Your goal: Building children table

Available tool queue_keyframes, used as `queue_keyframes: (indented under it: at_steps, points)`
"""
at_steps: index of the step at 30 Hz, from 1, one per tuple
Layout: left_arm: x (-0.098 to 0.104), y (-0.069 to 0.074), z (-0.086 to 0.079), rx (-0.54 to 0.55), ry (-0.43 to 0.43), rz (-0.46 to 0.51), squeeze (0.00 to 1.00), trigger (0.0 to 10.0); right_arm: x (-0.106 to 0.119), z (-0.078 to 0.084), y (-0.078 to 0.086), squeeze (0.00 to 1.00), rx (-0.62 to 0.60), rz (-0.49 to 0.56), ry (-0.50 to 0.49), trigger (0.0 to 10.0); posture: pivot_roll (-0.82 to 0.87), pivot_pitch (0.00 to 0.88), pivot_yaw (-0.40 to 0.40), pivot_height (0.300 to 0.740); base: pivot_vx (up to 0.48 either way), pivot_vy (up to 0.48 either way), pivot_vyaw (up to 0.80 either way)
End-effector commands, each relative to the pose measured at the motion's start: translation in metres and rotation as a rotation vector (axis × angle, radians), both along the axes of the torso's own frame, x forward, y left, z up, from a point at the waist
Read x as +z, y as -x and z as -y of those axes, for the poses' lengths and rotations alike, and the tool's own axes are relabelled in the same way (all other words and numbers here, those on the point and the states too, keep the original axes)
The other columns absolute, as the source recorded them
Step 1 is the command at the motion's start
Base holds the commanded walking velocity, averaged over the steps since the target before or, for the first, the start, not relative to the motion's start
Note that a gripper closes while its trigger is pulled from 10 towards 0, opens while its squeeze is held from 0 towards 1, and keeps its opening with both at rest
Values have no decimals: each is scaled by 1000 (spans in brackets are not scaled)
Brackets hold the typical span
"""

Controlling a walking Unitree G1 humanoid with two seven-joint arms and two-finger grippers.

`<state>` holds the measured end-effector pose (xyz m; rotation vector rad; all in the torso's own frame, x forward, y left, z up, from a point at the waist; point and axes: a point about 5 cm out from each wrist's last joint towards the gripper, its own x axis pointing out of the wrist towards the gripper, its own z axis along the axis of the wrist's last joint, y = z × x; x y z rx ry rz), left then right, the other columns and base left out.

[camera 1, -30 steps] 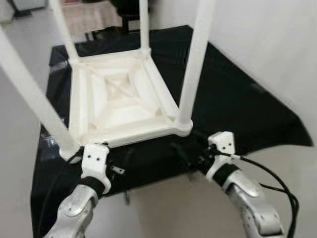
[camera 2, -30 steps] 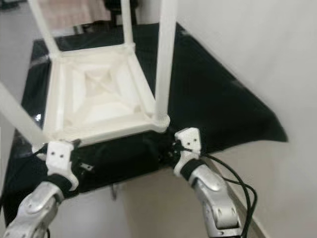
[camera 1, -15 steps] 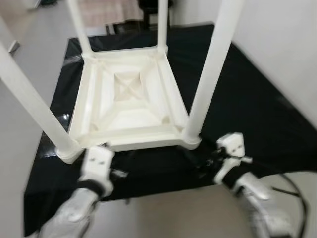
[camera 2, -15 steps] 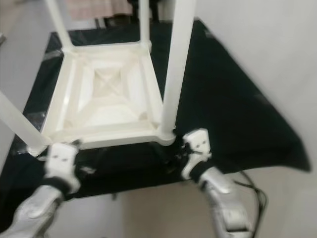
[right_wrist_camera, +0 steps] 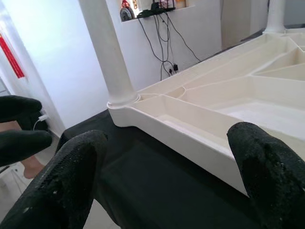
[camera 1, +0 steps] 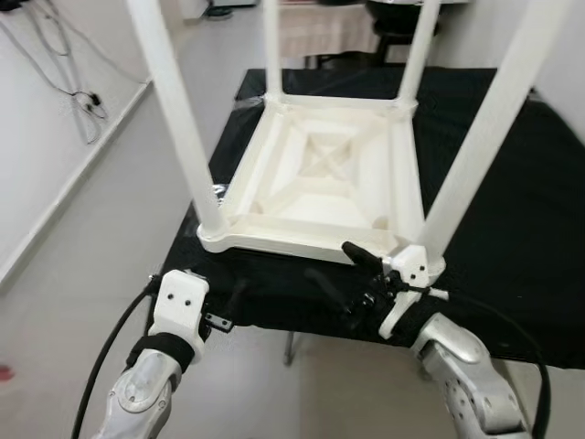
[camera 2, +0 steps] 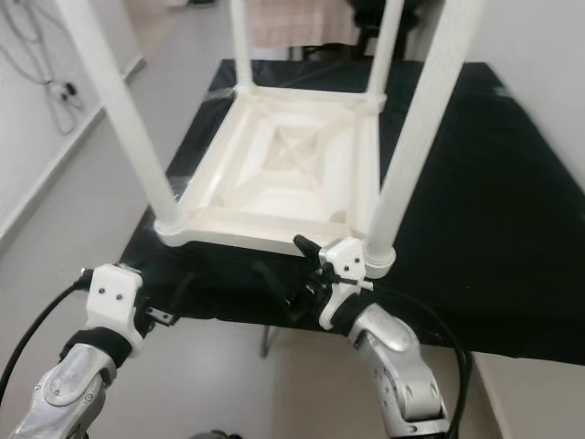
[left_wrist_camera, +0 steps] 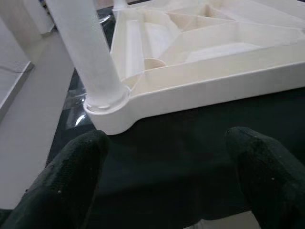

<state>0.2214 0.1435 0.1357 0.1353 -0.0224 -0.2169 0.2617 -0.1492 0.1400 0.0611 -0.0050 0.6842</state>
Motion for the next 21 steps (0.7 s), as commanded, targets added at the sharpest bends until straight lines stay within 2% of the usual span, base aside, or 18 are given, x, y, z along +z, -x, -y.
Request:
queue_keyframes:
  at_steps: [1, 3, 6, 8, 9, 10, 11, 14, 15, 17, 20, 21]
  points:
    - [0, 0, -1, 0, -15, -4, 0, 10000, -6, 1, 1, 0, -6, -32, -4, 10000, 34, 113, 23, 740, 0, 0, 0]
    - [0, -1, -1, 1, -14, -5, 0, 10000, -8, 3, -3, 0, -34, -44, 31, 10000, 37, 114, 22, 740, 0, 0, 0]
    - [-1, -1, -1, 1, -12, -7, 0, 10000, -13, 12, -13, 0, -165, -71, 87, 10000, 37, 114, 22, 740, 0, 0, 0]
    - [0, -1, -1, 0, -11, -7, 0, 10000, -11, 25, -22, 0, -283, -73, 105, 10000, 36, 117, 24, 740, 0, 0, 0]
    - [0, -1, -1, 0, -11, -7, 0, 10000, -11, 25, -22, 0, -283, -73, 105, 10000, 36, 117, 24, 740, 0, 0, 0]
    - [0, -1, -1, -1, -11, -7, 0, 10000, -8, 33, -25, 0, -341, -68, 81, 10000, 36, 117, 24, 740, 0, 0, 0]
    - [0, -1, -1, -1, -11, -7, 0, 10000, -8, 33, -25, 0, -341, -68, 81, 10000, 36, 117, 24, 740, 0, 0, 0]
    - [0, -2, -1, -3, -9, -8, 0, 10000, 4, 62, -35, 0, -494, -43, -6, 10000, 38, 118, 27, 740, 0, 0, 0]
    - [0, -2, -1, -3, -9, -8, 0, 10000, 4, 62, -35, 0, -494, -43, -6, 10000, 38, 118, 27, 740, 0, 0, 0]
    - [0, -2, -1, -5, -9, -8, 0, 10000, 10, 73, -38, 0, -551, -32, -58, 10000, 36, 120, 25, 740, 0, 0, 0]
    - [0, -2, -1, -4, -8, -8, 0, 10000, 15, 75, -40, 0, -558, -20, -95, 10000, 37, 120, 26, 740, 0, 0, 0]
    - [0, -2, -2, -4, -8, -8, 0, 10000, 16, 70, -39, 0, -535, -21, -113, 10000, 37, 120, 26, 740, 0, 0, 0]
